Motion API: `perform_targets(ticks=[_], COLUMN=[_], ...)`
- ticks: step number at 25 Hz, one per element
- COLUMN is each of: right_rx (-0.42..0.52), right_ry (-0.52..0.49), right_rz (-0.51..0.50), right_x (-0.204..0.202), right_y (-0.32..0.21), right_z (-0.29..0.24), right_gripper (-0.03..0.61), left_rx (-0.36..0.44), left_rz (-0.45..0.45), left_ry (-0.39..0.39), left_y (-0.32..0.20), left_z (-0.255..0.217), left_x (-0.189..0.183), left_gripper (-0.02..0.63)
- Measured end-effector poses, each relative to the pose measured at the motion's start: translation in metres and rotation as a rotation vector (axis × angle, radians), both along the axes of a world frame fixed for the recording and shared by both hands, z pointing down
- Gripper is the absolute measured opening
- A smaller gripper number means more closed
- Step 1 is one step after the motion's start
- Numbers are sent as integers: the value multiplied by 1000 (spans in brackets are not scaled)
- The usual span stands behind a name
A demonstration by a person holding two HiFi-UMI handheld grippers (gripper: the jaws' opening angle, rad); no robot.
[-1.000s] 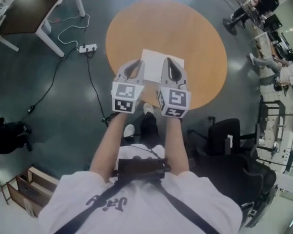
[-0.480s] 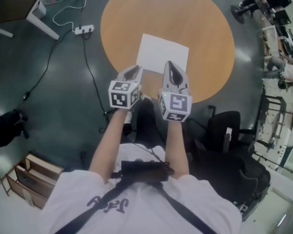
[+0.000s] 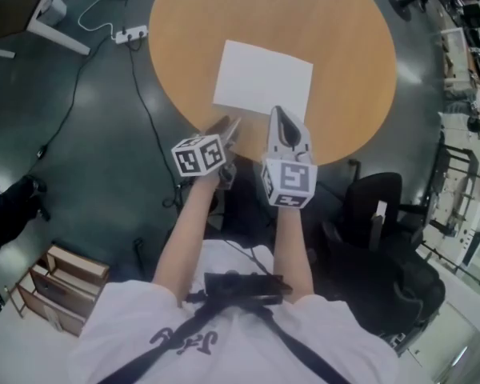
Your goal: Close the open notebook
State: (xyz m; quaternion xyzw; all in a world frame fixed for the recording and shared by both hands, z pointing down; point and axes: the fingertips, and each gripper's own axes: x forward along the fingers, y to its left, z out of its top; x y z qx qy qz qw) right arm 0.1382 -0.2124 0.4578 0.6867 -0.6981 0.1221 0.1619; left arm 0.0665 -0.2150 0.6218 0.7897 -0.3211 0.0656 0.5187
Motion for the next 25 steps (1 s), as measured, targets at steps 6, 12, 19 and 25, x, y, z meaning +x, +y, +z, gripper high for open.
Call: perform_targets(ticks=[6, 12, 19, 25], right_rx=[-86, -136, -210, -324], right_ry=[-21, 62, 113, 131], right_rz=[-54, -285, -539, -726], right_x=[16, 35, 43, 33], right_y=[-11, -61, -129, -161], right_z=[38, 59, 76, 111], right_gripper=[23, 23, 24, 135], left_rx=[-131, -188, -246, -276], left_rz=[-92, -178, -278, -341], left_ry=[91, 117, 145, 168], left_y=[-9, -14, -26, -28], left_z=[26, 44, 48, 51], left_x=[17, 28, 25, 23], left_gripper=[241, 241, 241, 241])
